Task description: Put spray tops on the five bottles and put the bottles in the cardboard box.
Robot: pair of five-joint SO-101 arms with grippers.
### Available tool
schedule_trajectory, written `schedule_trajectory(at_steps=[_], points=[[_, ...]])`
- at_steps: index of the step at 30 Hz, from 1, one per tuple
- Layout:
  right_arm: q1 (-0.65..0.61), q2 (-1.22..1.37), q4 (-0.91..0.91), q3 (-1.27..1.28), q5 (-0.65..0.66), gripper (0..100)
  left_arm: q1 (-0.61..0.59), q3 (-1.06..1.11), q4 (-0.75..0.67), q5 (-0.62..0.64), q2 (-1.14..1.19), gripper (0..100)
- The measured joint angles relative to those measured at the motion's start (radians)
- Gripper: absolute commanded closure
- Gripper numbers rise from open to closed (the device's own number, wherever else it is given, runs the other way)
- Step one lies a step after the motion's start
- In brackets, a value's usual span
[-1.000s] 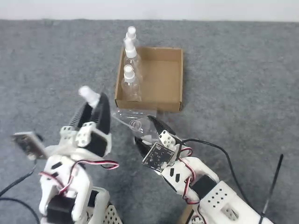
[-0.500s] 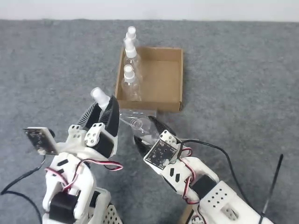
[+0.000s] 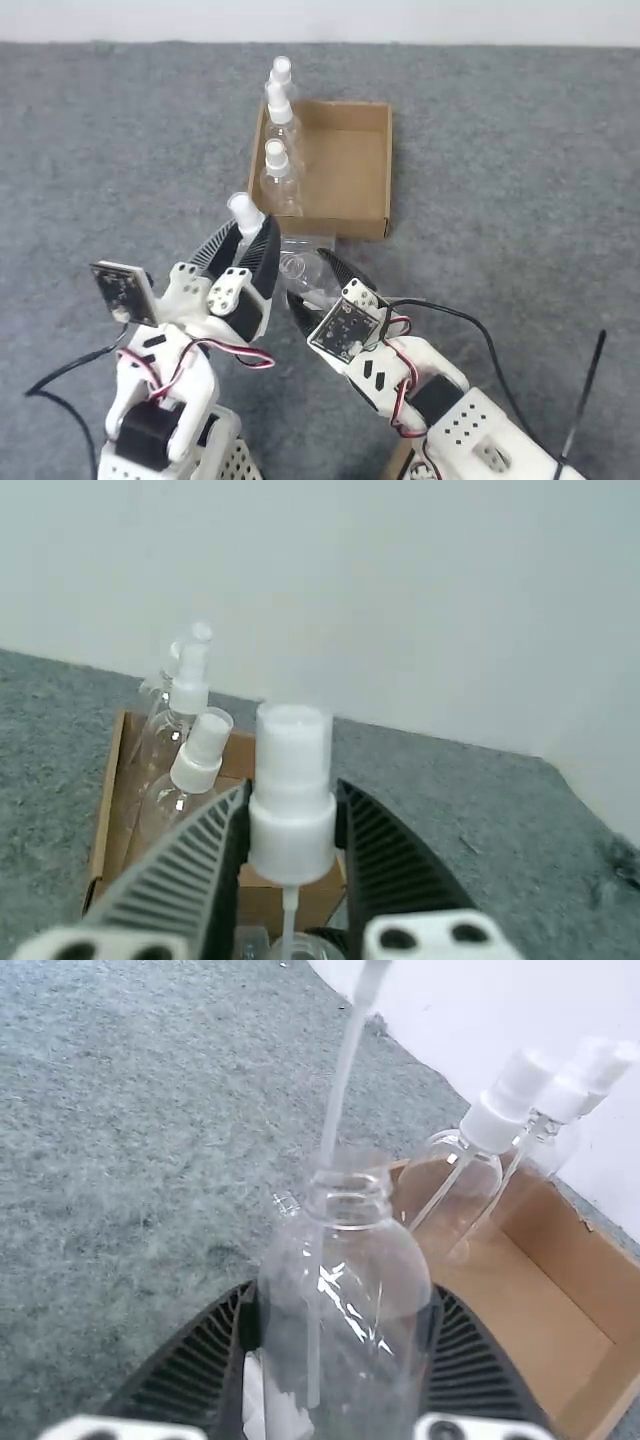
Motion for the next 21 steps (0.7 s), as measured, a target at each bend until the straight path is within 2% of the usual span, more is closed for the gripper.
schedule_trajectory(at_steps=[12, 21], points=[[0.0, 0.0, 0.0, 0.0, 0.0, 86.4, 0.003, 0.057, -0.006, -0.051, 0.0, 99], [0.025, 0.0, 0.0, 0.0, -0.038, 86.4, 0.064, 0.06, -0.006, -0.075, 0.0, 99]])
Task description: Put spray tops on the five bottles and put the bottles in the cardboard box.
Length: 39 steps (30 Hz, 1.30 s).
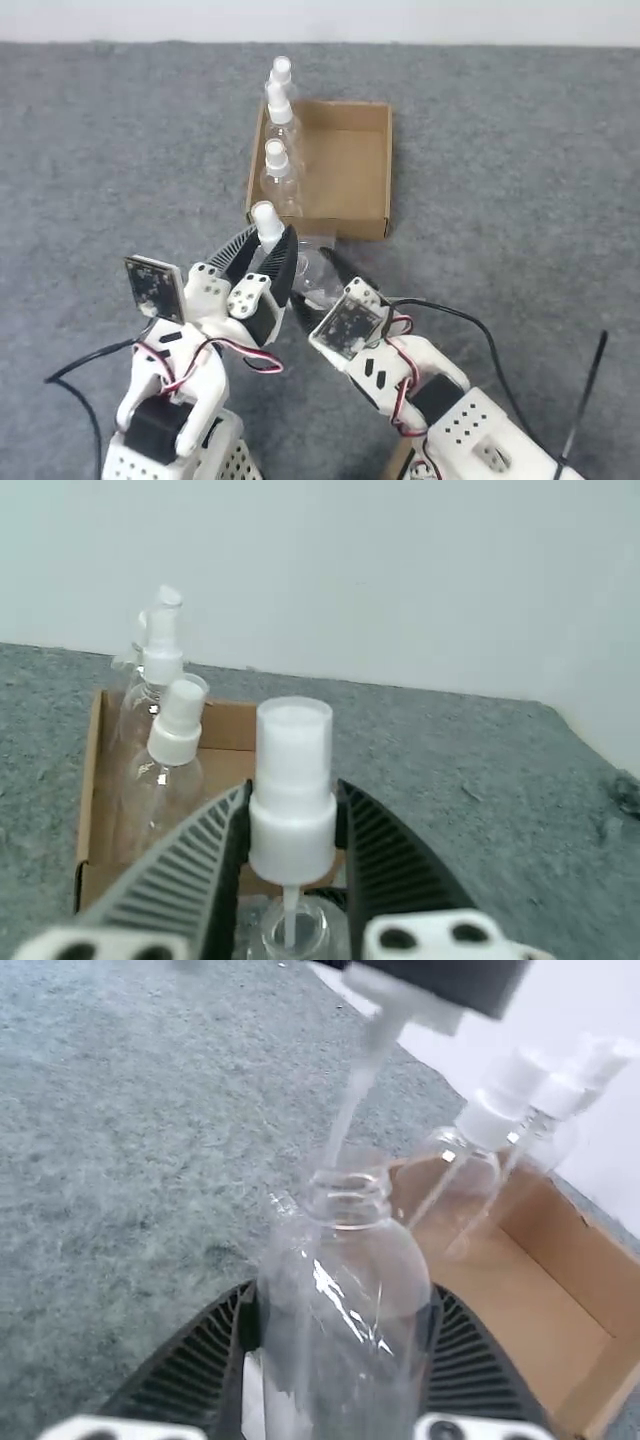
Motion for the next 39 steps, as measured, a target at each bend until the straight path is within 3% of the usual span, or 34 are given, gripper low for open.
schedule_trajectory(at_steps=[17, 24, 39], points=[[0.012, 0.0, 0.0, 0.0, -0.054, 86.5, 0.032, 0.021, -0.002, -0.009, 0.0, 99], [0.021, 0.0, 0.0, 0.0, -0.055, 86.5, 0.071, 0.112, -0.078, -0.106, 0.0, 99], [0.028, 0.0, 0.0, 0.0, -0.055, 86.5, 0.091, 0.114, -0.083, -0.123, 0.0, 98]])
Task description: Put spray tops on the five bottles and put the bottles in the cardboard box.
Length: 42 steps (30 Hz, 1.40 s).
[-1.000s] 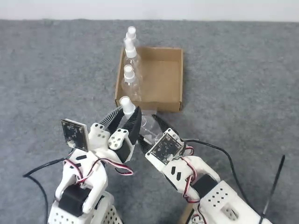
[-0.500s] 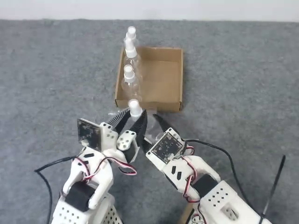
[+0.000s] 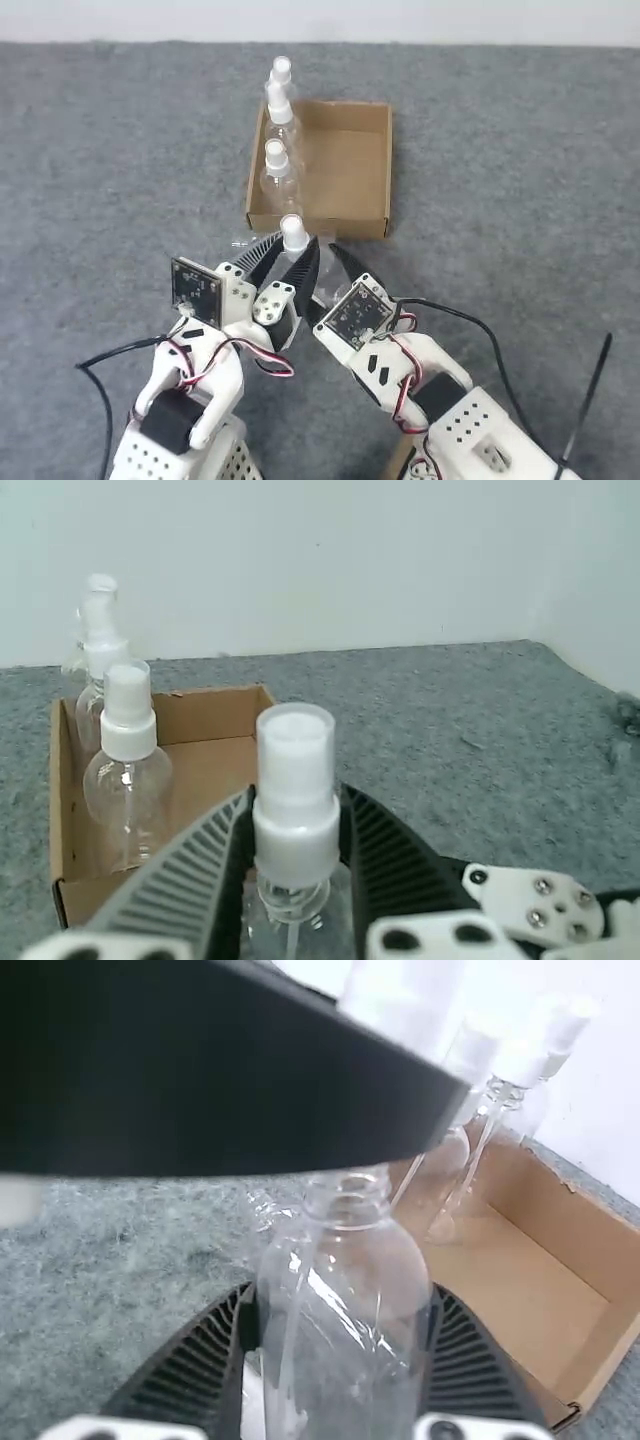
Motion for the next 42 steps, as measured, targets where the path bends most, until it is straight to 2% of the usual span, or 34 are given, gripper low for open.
schedule_trajectory(at_steps=[15, 23, 26, 31, 36, 42], points=[[0.0, 0.0, 0.0, 0.0, 0.0, 86.5, -0.002, 0.0, 0.002, -0.003, 0.0, 85], [0.006, 0.0, 0.0, 0.0, -0.002, 86.5, -0.002, 0.0, 0.075, -0.002, 0.0, 80], [0.006, 0.0, 0.0, 0.0, -0.002, 86.5, -0.002, -0.025, 0.083, 0.034, 0.0, 77], [0.005, 0.0, 0.0, 0.0, -0.002, 86.5, -0.075, -0.091, 0.138, 0.104, 0.0, 70], [0.005, 0.0, 0.0, 0.0, -0.002, 86.5, -0.126, -0.147, 0.186, 0.157, 0.0, 70], [0.005, 0.0, 0.0, 0.0, -0.002, 86.5, -0.132, -0.163, 0.203, 0.169, 0.0, 70]])
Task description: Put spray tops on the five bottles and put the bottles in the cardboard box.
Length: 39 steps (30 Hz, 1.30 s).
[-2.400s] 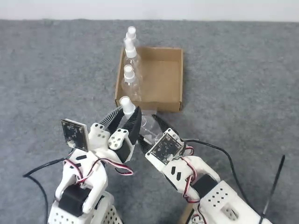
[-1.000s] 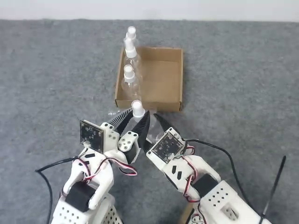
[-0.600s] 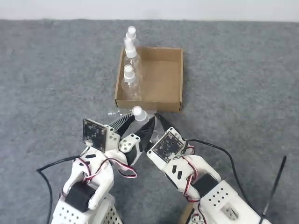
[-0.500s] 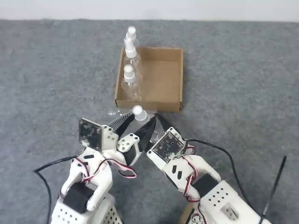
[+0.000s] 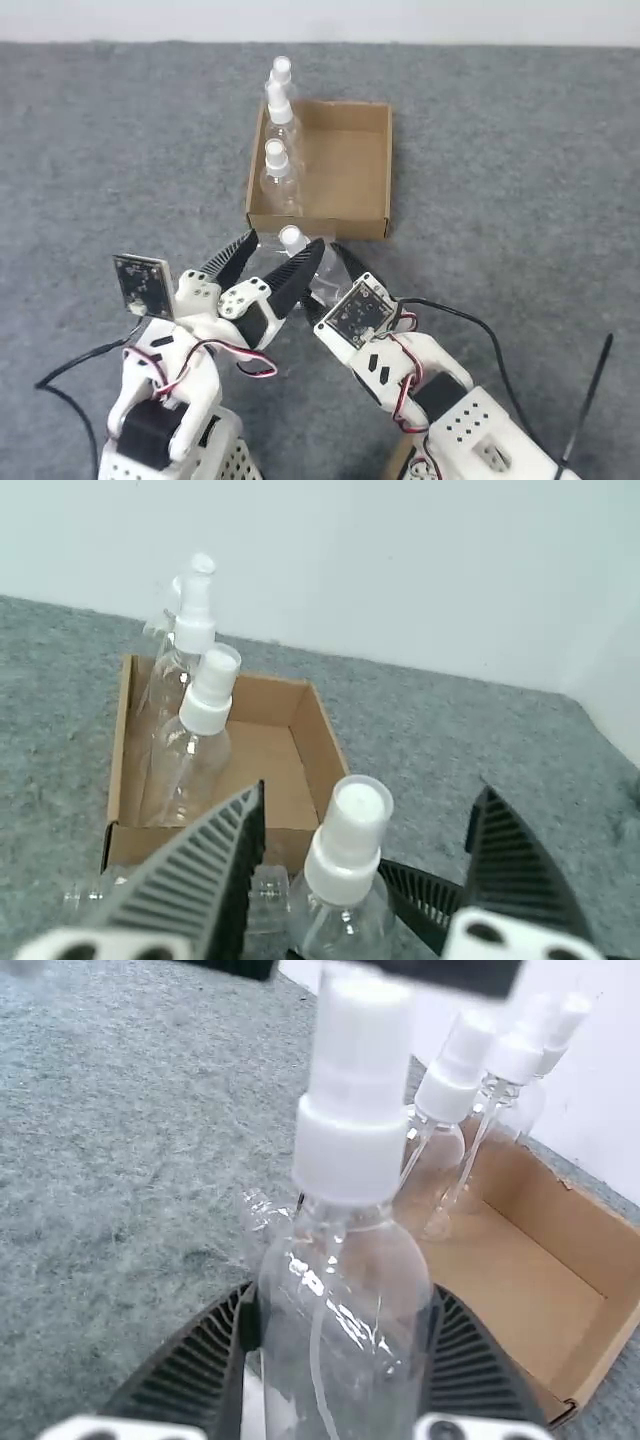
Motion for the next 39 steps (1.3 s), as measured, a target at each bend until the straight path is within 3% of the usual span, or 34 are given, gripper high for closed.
schedule_trajectory(at_steps=[20, 35, 39], points=[[0.0, 0.0, 0.0, 0.0, 0.0, 86.5, -0.301, 0.008, -0.044, 0.006, 0.0, 70], [0.0, -0.081, 0.003, 0.002, 0.0, 86.5, -0.298, 0.157, -0.144, 0.006, 0.0, 70], [0.0, -0.204, 0.075, 0.003, 0.0, 86.5, -0.222, 0.157, -0.143, -0.017, 0.0, 70]])
